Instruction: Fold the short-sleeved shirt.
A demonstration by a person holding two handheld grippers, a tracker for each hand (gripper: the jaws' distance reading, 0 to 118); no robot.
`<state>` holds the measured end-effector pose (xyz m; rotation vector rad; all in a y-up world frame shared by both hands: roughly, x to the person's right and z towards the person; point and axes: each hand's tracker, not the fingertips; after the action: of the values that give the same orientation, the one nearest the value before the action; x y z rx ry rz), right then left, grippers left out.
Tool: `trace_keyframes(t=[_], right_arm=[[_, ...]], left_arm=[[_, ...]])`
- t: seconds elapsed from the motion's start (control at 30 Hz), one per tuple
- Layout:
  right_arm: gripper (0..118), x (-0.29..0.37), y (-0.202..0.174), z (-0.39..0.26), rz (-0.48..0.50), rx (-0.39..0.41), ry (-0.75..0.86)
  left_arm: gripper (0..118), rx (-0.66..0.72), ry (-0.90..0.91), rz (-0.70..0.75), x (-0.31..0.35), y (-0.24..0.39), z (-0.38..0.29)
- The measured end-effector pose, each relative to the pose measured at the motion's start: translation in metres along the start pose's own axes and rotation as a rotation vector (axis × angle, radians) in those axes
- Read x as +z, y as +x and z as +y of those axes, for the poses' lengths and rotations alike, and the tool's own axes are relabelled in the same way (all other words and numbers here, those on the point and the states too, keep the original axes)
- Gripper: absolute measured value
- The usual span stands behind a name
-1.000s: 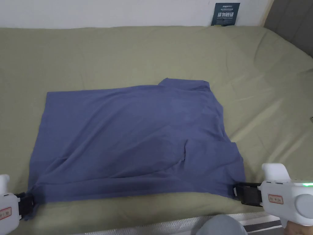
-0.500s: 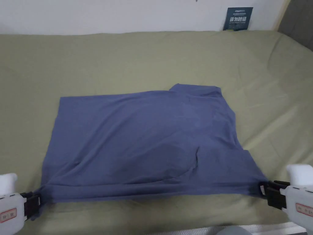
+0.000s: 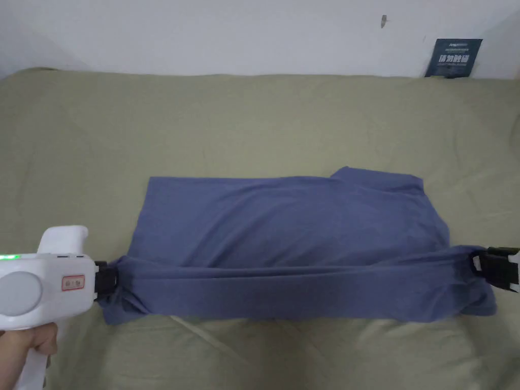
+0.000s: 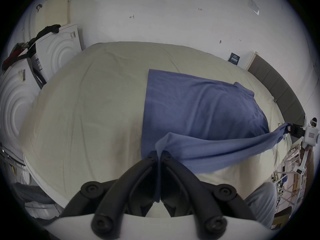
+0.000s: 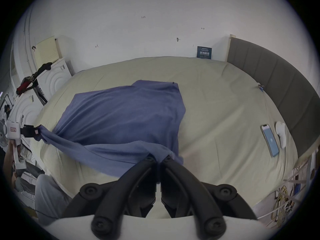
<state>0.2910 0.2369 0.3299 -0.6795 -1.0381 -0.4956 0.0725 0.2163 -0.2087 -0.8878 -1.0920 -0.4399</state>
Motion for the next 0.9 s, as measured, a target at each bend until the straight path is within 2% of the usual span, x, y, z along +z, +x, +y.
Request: trace_keyframes(t=[0.23, 0.47, 0.53, 0.57, 0.6, 0.63, 0.67, 0.73, 0.77, 0.8, 0.83, 0.9], right_arm=[[6, -0.079, 0.007, 0.047, -0.029, 0.003, -0.084], [6, -0.134, 0.016, 0.056, -0.062, 0.002, -0.159], [6, -0.138, 0.021, 0.054, -0.059, -0.024, -0.16], [16, -0.137, 0.022, 0.053, -0.054, -0.052, -0.157], [47, -0.137, 0.024, 0.053, -0.05, -0.074, -0.157], [91, -0.132, 0.027, 0.049, -0.059, -0.078, -0.159], [118, -0.127, 0.027, 0.046, -0.061, -0.074, -0.162], [109, -0.097, 0.029, 0.069, -0.104, -0.088, 0.011], [111, -0.09, 0.024, 0.069, -0.068, -0.074, -0.114], [112, -0.092, 0.015, 0.034, -0.064, -0.074, -0.099], [112, -0.083, 0.012, 0.028, -0.055, -0.071, -0.095], [109, -0.07, 0.004, 0.015, -0.059, -0.078, -0.09]], left_arm=[[2, 0.009, -0.059, -0.012, -0.059, 0.004, 0.061], [2, -0.002, -0.092, -0.009, -0.099, 0.015, 0.089], [2, -0.007, -0.094, -0.009, -0.107, 0.017, 0.09], [11, -0.005, -0.094, -0.01, -0.108, 0.017, 0.09], [33, 0.0, -0.089, -0.005, -0.108, 0.018, 0.088], [73, 0.007, -0.068, 0.036, -0.109, 0.015, 0.088], [116, 0.004, -0.065, 0.038, -0.108, 0.013, 0.084], [118, 0.002, -0.05, 0.058, -0.101, 0.01, 0.074], [118, 0.005, -0.05, 0.054, -0.089, 0.007, 0.075], [118, 0.009, -0.048, 0.053, -0.08, 0.005, 0.068], [118, 0.016, -0.033, 0.063, -0.071, 0.005, 0.06], [109, 0.009, -0.016, 0.064, -0.08, 0.006, 0.068]])
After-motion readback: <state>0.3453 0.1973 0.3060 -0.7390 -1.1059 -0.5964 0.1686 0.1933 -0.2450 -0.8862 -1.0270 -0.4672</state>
